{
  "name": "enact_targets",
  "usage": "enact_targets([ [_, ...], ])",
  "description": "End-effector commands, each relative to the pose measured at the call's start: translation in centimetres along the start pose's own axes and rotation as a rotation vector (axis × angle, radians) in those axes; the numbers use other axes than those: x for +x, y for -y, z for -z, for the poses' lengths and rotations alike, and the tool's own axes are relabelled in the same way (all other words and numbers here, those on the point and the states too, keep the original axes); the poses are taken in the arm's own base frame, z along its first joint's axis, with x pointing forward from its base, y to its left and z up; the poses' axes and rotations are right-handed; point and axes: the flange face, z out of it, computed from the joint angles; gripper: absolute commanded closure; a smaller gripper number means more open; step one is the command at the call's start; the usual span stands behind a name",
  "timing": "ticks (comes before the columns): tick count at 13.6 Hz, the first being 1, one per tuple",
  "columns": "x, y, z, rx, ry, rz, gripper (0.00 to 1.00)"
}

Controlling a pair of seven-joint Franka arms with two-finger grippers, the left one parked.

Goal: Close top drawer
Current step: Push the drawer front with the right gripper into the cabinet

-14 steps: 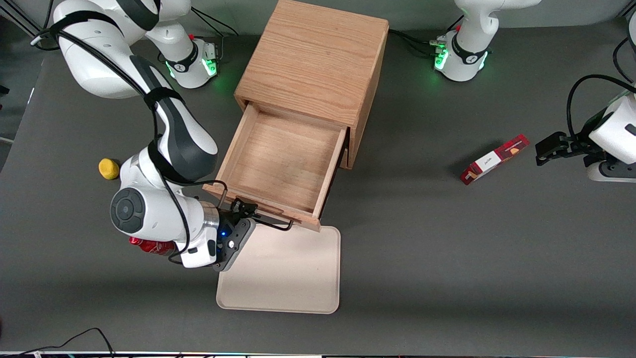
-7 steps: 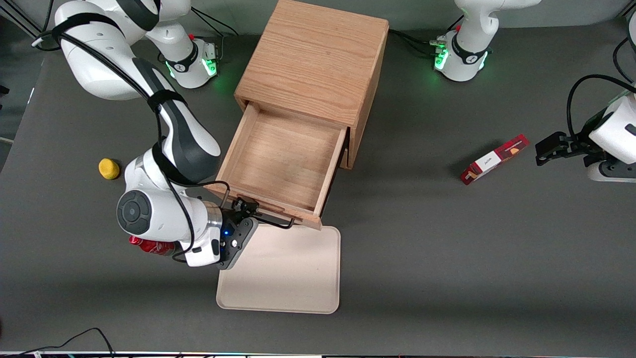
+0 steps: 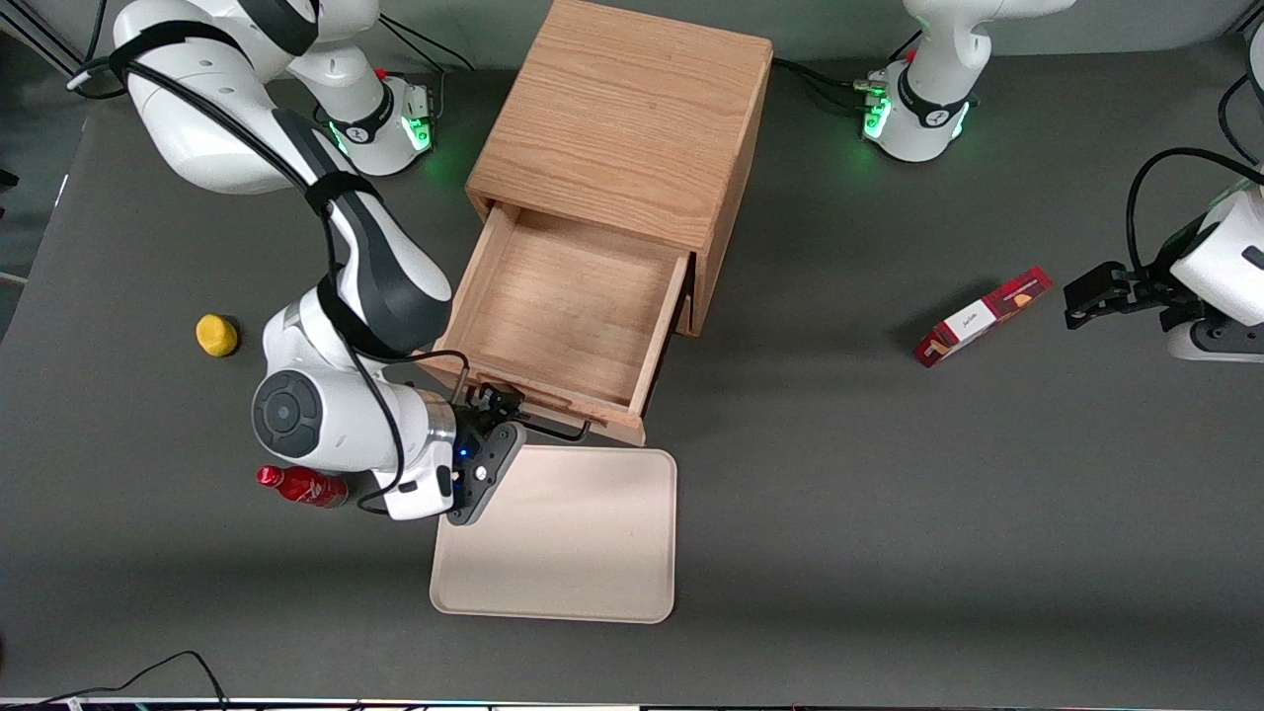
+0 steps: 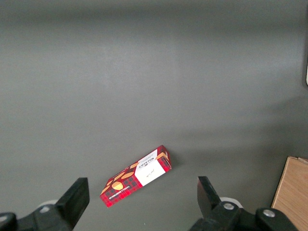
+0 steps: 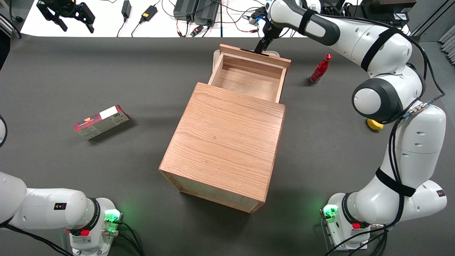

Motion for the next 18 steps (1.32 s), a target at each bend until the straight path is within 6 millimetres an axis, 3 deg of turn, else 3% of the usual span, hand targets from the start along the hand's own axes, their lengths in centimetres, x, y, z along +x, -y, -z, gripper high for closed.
enact_targets([
  [1, -0.6, 2.9, 0.3, -0.019, 0.017, 0.002, 0.00],
  [8, -1.4, 8.7, -0.2, -0.059, 0.047, 0.044, 0.00],
  [15, -2.9, 11.2, -1.6, -0.080, 0.062, 0.065, 0.00],
  [18, -3.3, 13.2, -1.9, -0.082, 0.079, 0.064, 0.00],
])
